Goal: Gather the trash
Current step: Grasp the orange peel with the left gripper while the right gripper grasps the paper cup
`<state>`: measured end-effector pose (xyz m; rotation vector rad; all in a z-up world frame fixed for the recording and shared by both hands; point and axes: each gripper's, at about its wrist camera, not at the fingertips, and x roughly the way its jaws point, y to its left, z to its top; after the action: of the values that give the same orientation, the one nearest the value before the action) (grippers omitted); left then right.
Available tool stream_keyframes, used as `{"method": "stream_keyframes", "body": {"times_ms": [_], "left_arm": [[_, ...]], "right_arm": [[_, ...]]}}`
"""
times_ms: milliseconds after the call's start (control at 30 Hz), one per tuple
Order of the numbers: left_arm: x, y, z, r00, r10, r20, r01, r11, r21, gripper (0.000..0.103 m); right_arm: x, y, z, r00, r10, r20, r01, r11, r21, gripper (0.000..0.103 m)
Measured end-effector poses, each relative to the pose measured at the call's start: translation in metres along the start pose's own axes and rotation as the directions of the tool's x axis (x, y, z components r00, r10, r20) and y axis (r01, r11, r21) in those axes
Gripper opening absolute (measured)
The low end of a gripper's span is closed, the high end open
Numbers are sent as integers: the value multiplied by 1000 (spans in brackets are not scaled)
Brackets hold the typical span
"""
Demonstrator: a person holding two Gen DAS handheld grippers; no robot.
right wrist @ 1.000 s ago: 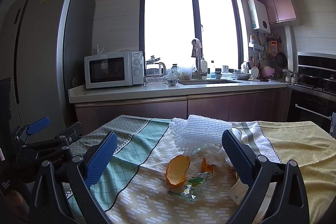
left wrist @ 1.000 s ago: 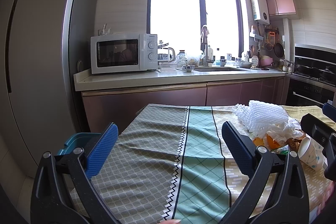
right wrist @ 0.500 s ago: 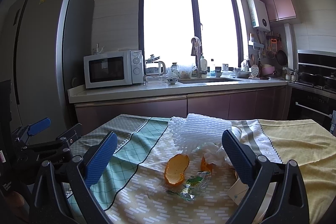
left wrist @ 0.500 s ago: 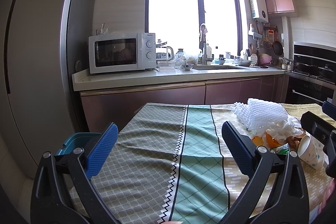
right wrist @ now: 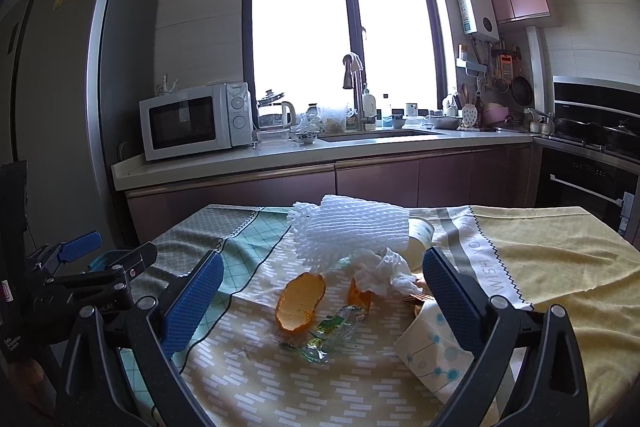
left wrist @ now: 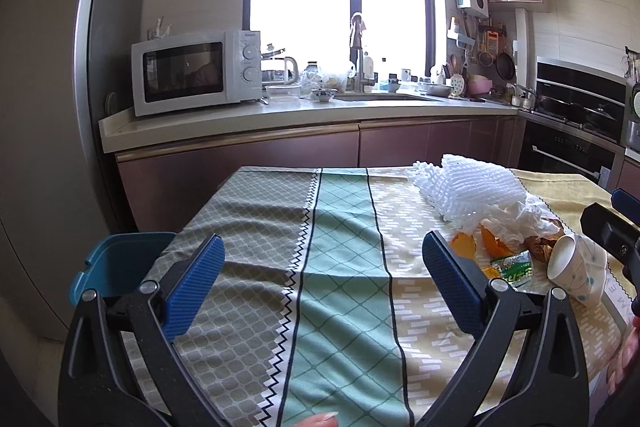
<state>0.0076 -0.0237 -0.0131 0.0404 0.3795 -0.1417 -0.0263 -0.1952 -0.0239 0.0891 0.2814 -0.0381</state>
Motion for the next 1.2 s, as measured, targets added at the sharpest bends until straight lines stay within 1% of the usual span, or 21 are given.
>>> {"method": "stream_keyframes", "body": {"times_ms": [133, 267, 367, 433, 500, 533, 600, 633, 700, 733, 800, 833, 867, 900, 933, 1000, 1033, 1067, 1200], "left_arm": [[21, -16, -3, 995, -69, -74, 71, 997, 24, 97], [43, -38, -5, 982, -128, -139, 137, 989, 53, 97], [60, -52, -5, 965, -174, -195, 189, 980, 60, 97], [70, -60, -5, 950, -207, -236, 225, 973, 53, 95], [79, -68, -6, 934, -233, -270, 256, 965, 52, 88], [83, -71, -6, 927, -242, -285, 267, 962, 51, 85], [91, -79, -8, 916, -248, -314, 280, 958, 61, 78], [94, -82, -8, 909, -252, -330, 288, 955, 64, 77], [102, -88, -10, 890, -276, -364, 317, 947, 56, 71], [104, -90, -11, 878, -290, -381, 332, 942, 47, 69], [111, -94, -13, 859, -309, -408, 353, 935, 37, 59], [115, -96, -14, 851, -315, -420, 362, 932, 33, 56], [118, -98, -15, 843, -320, -432, 368, 929, 29, 50], [121, -99, -16, 833, -330, -444, 378, 926, 20, 42], [123, -101, -17, 823, -342, -454, 388, 922, 10, 38], [127, -102, -20, 805, -362, -471, 406, 914, -9, 22], [129, -102, -21, 798, -368, -478, 410, 912, -16, 17], [131, -102, -22, 796, -367, -481, 409, 912, -19, 14], [128, -100, -23, 794, -379, -476, 414, 910, -34, 6]], "right_arm": [[-1, -30, -7, 998, -44, -48, 46, 998, 48, 96], [-2, -68, -19, 991, -76, -109, 90, 988, 129, 96], [2, -91, -28, 987, -57, -153, 88, 975, 203, 95], [6, -100, -34, 983, -26, -181, 71, 967, 245, 90], [11, -105, -40, 978, 14, -206, 45, 959, 281, 80], [14, -106, -43, 975, 31, -218, 36, 955, 294, 77], [18, -108, -49, 970, 61, -235, 17, 949, 315, 66], [19, -109, -51, 968, 76, -240, 7, 945, 326, 65], [20, -110, -55, 964, 103, -245, -12, 937, 350, 57], [21, -111, -56, 963, 116, -245, -20, 932, 361, 55], [21, -113, -58, 961, 140, -237, -41, 924, 380, 46], [20, -114, -58, 961, 149, -233, -49, 922, 385, 44], [20, -115, -58, 961, 156, -229, -56, 919, 390, 39], [20, -116, -59, 961, 165, -224, -64, 915, 398, 34], [20, -117, -59, 960, 179, -216, -77, 909, 409, 32], [19, -119, -59, 959, 198, -204, -95, 900, 426, 21], [19, -119, -58, 958, 206, -199, -103, 897, 430, 18], [20, -120, -57, 958, 210, -197, -108, 896, 431, 13], [17, -118, -54, 957, 229, -180, -134, 894, 427, 5]]}}
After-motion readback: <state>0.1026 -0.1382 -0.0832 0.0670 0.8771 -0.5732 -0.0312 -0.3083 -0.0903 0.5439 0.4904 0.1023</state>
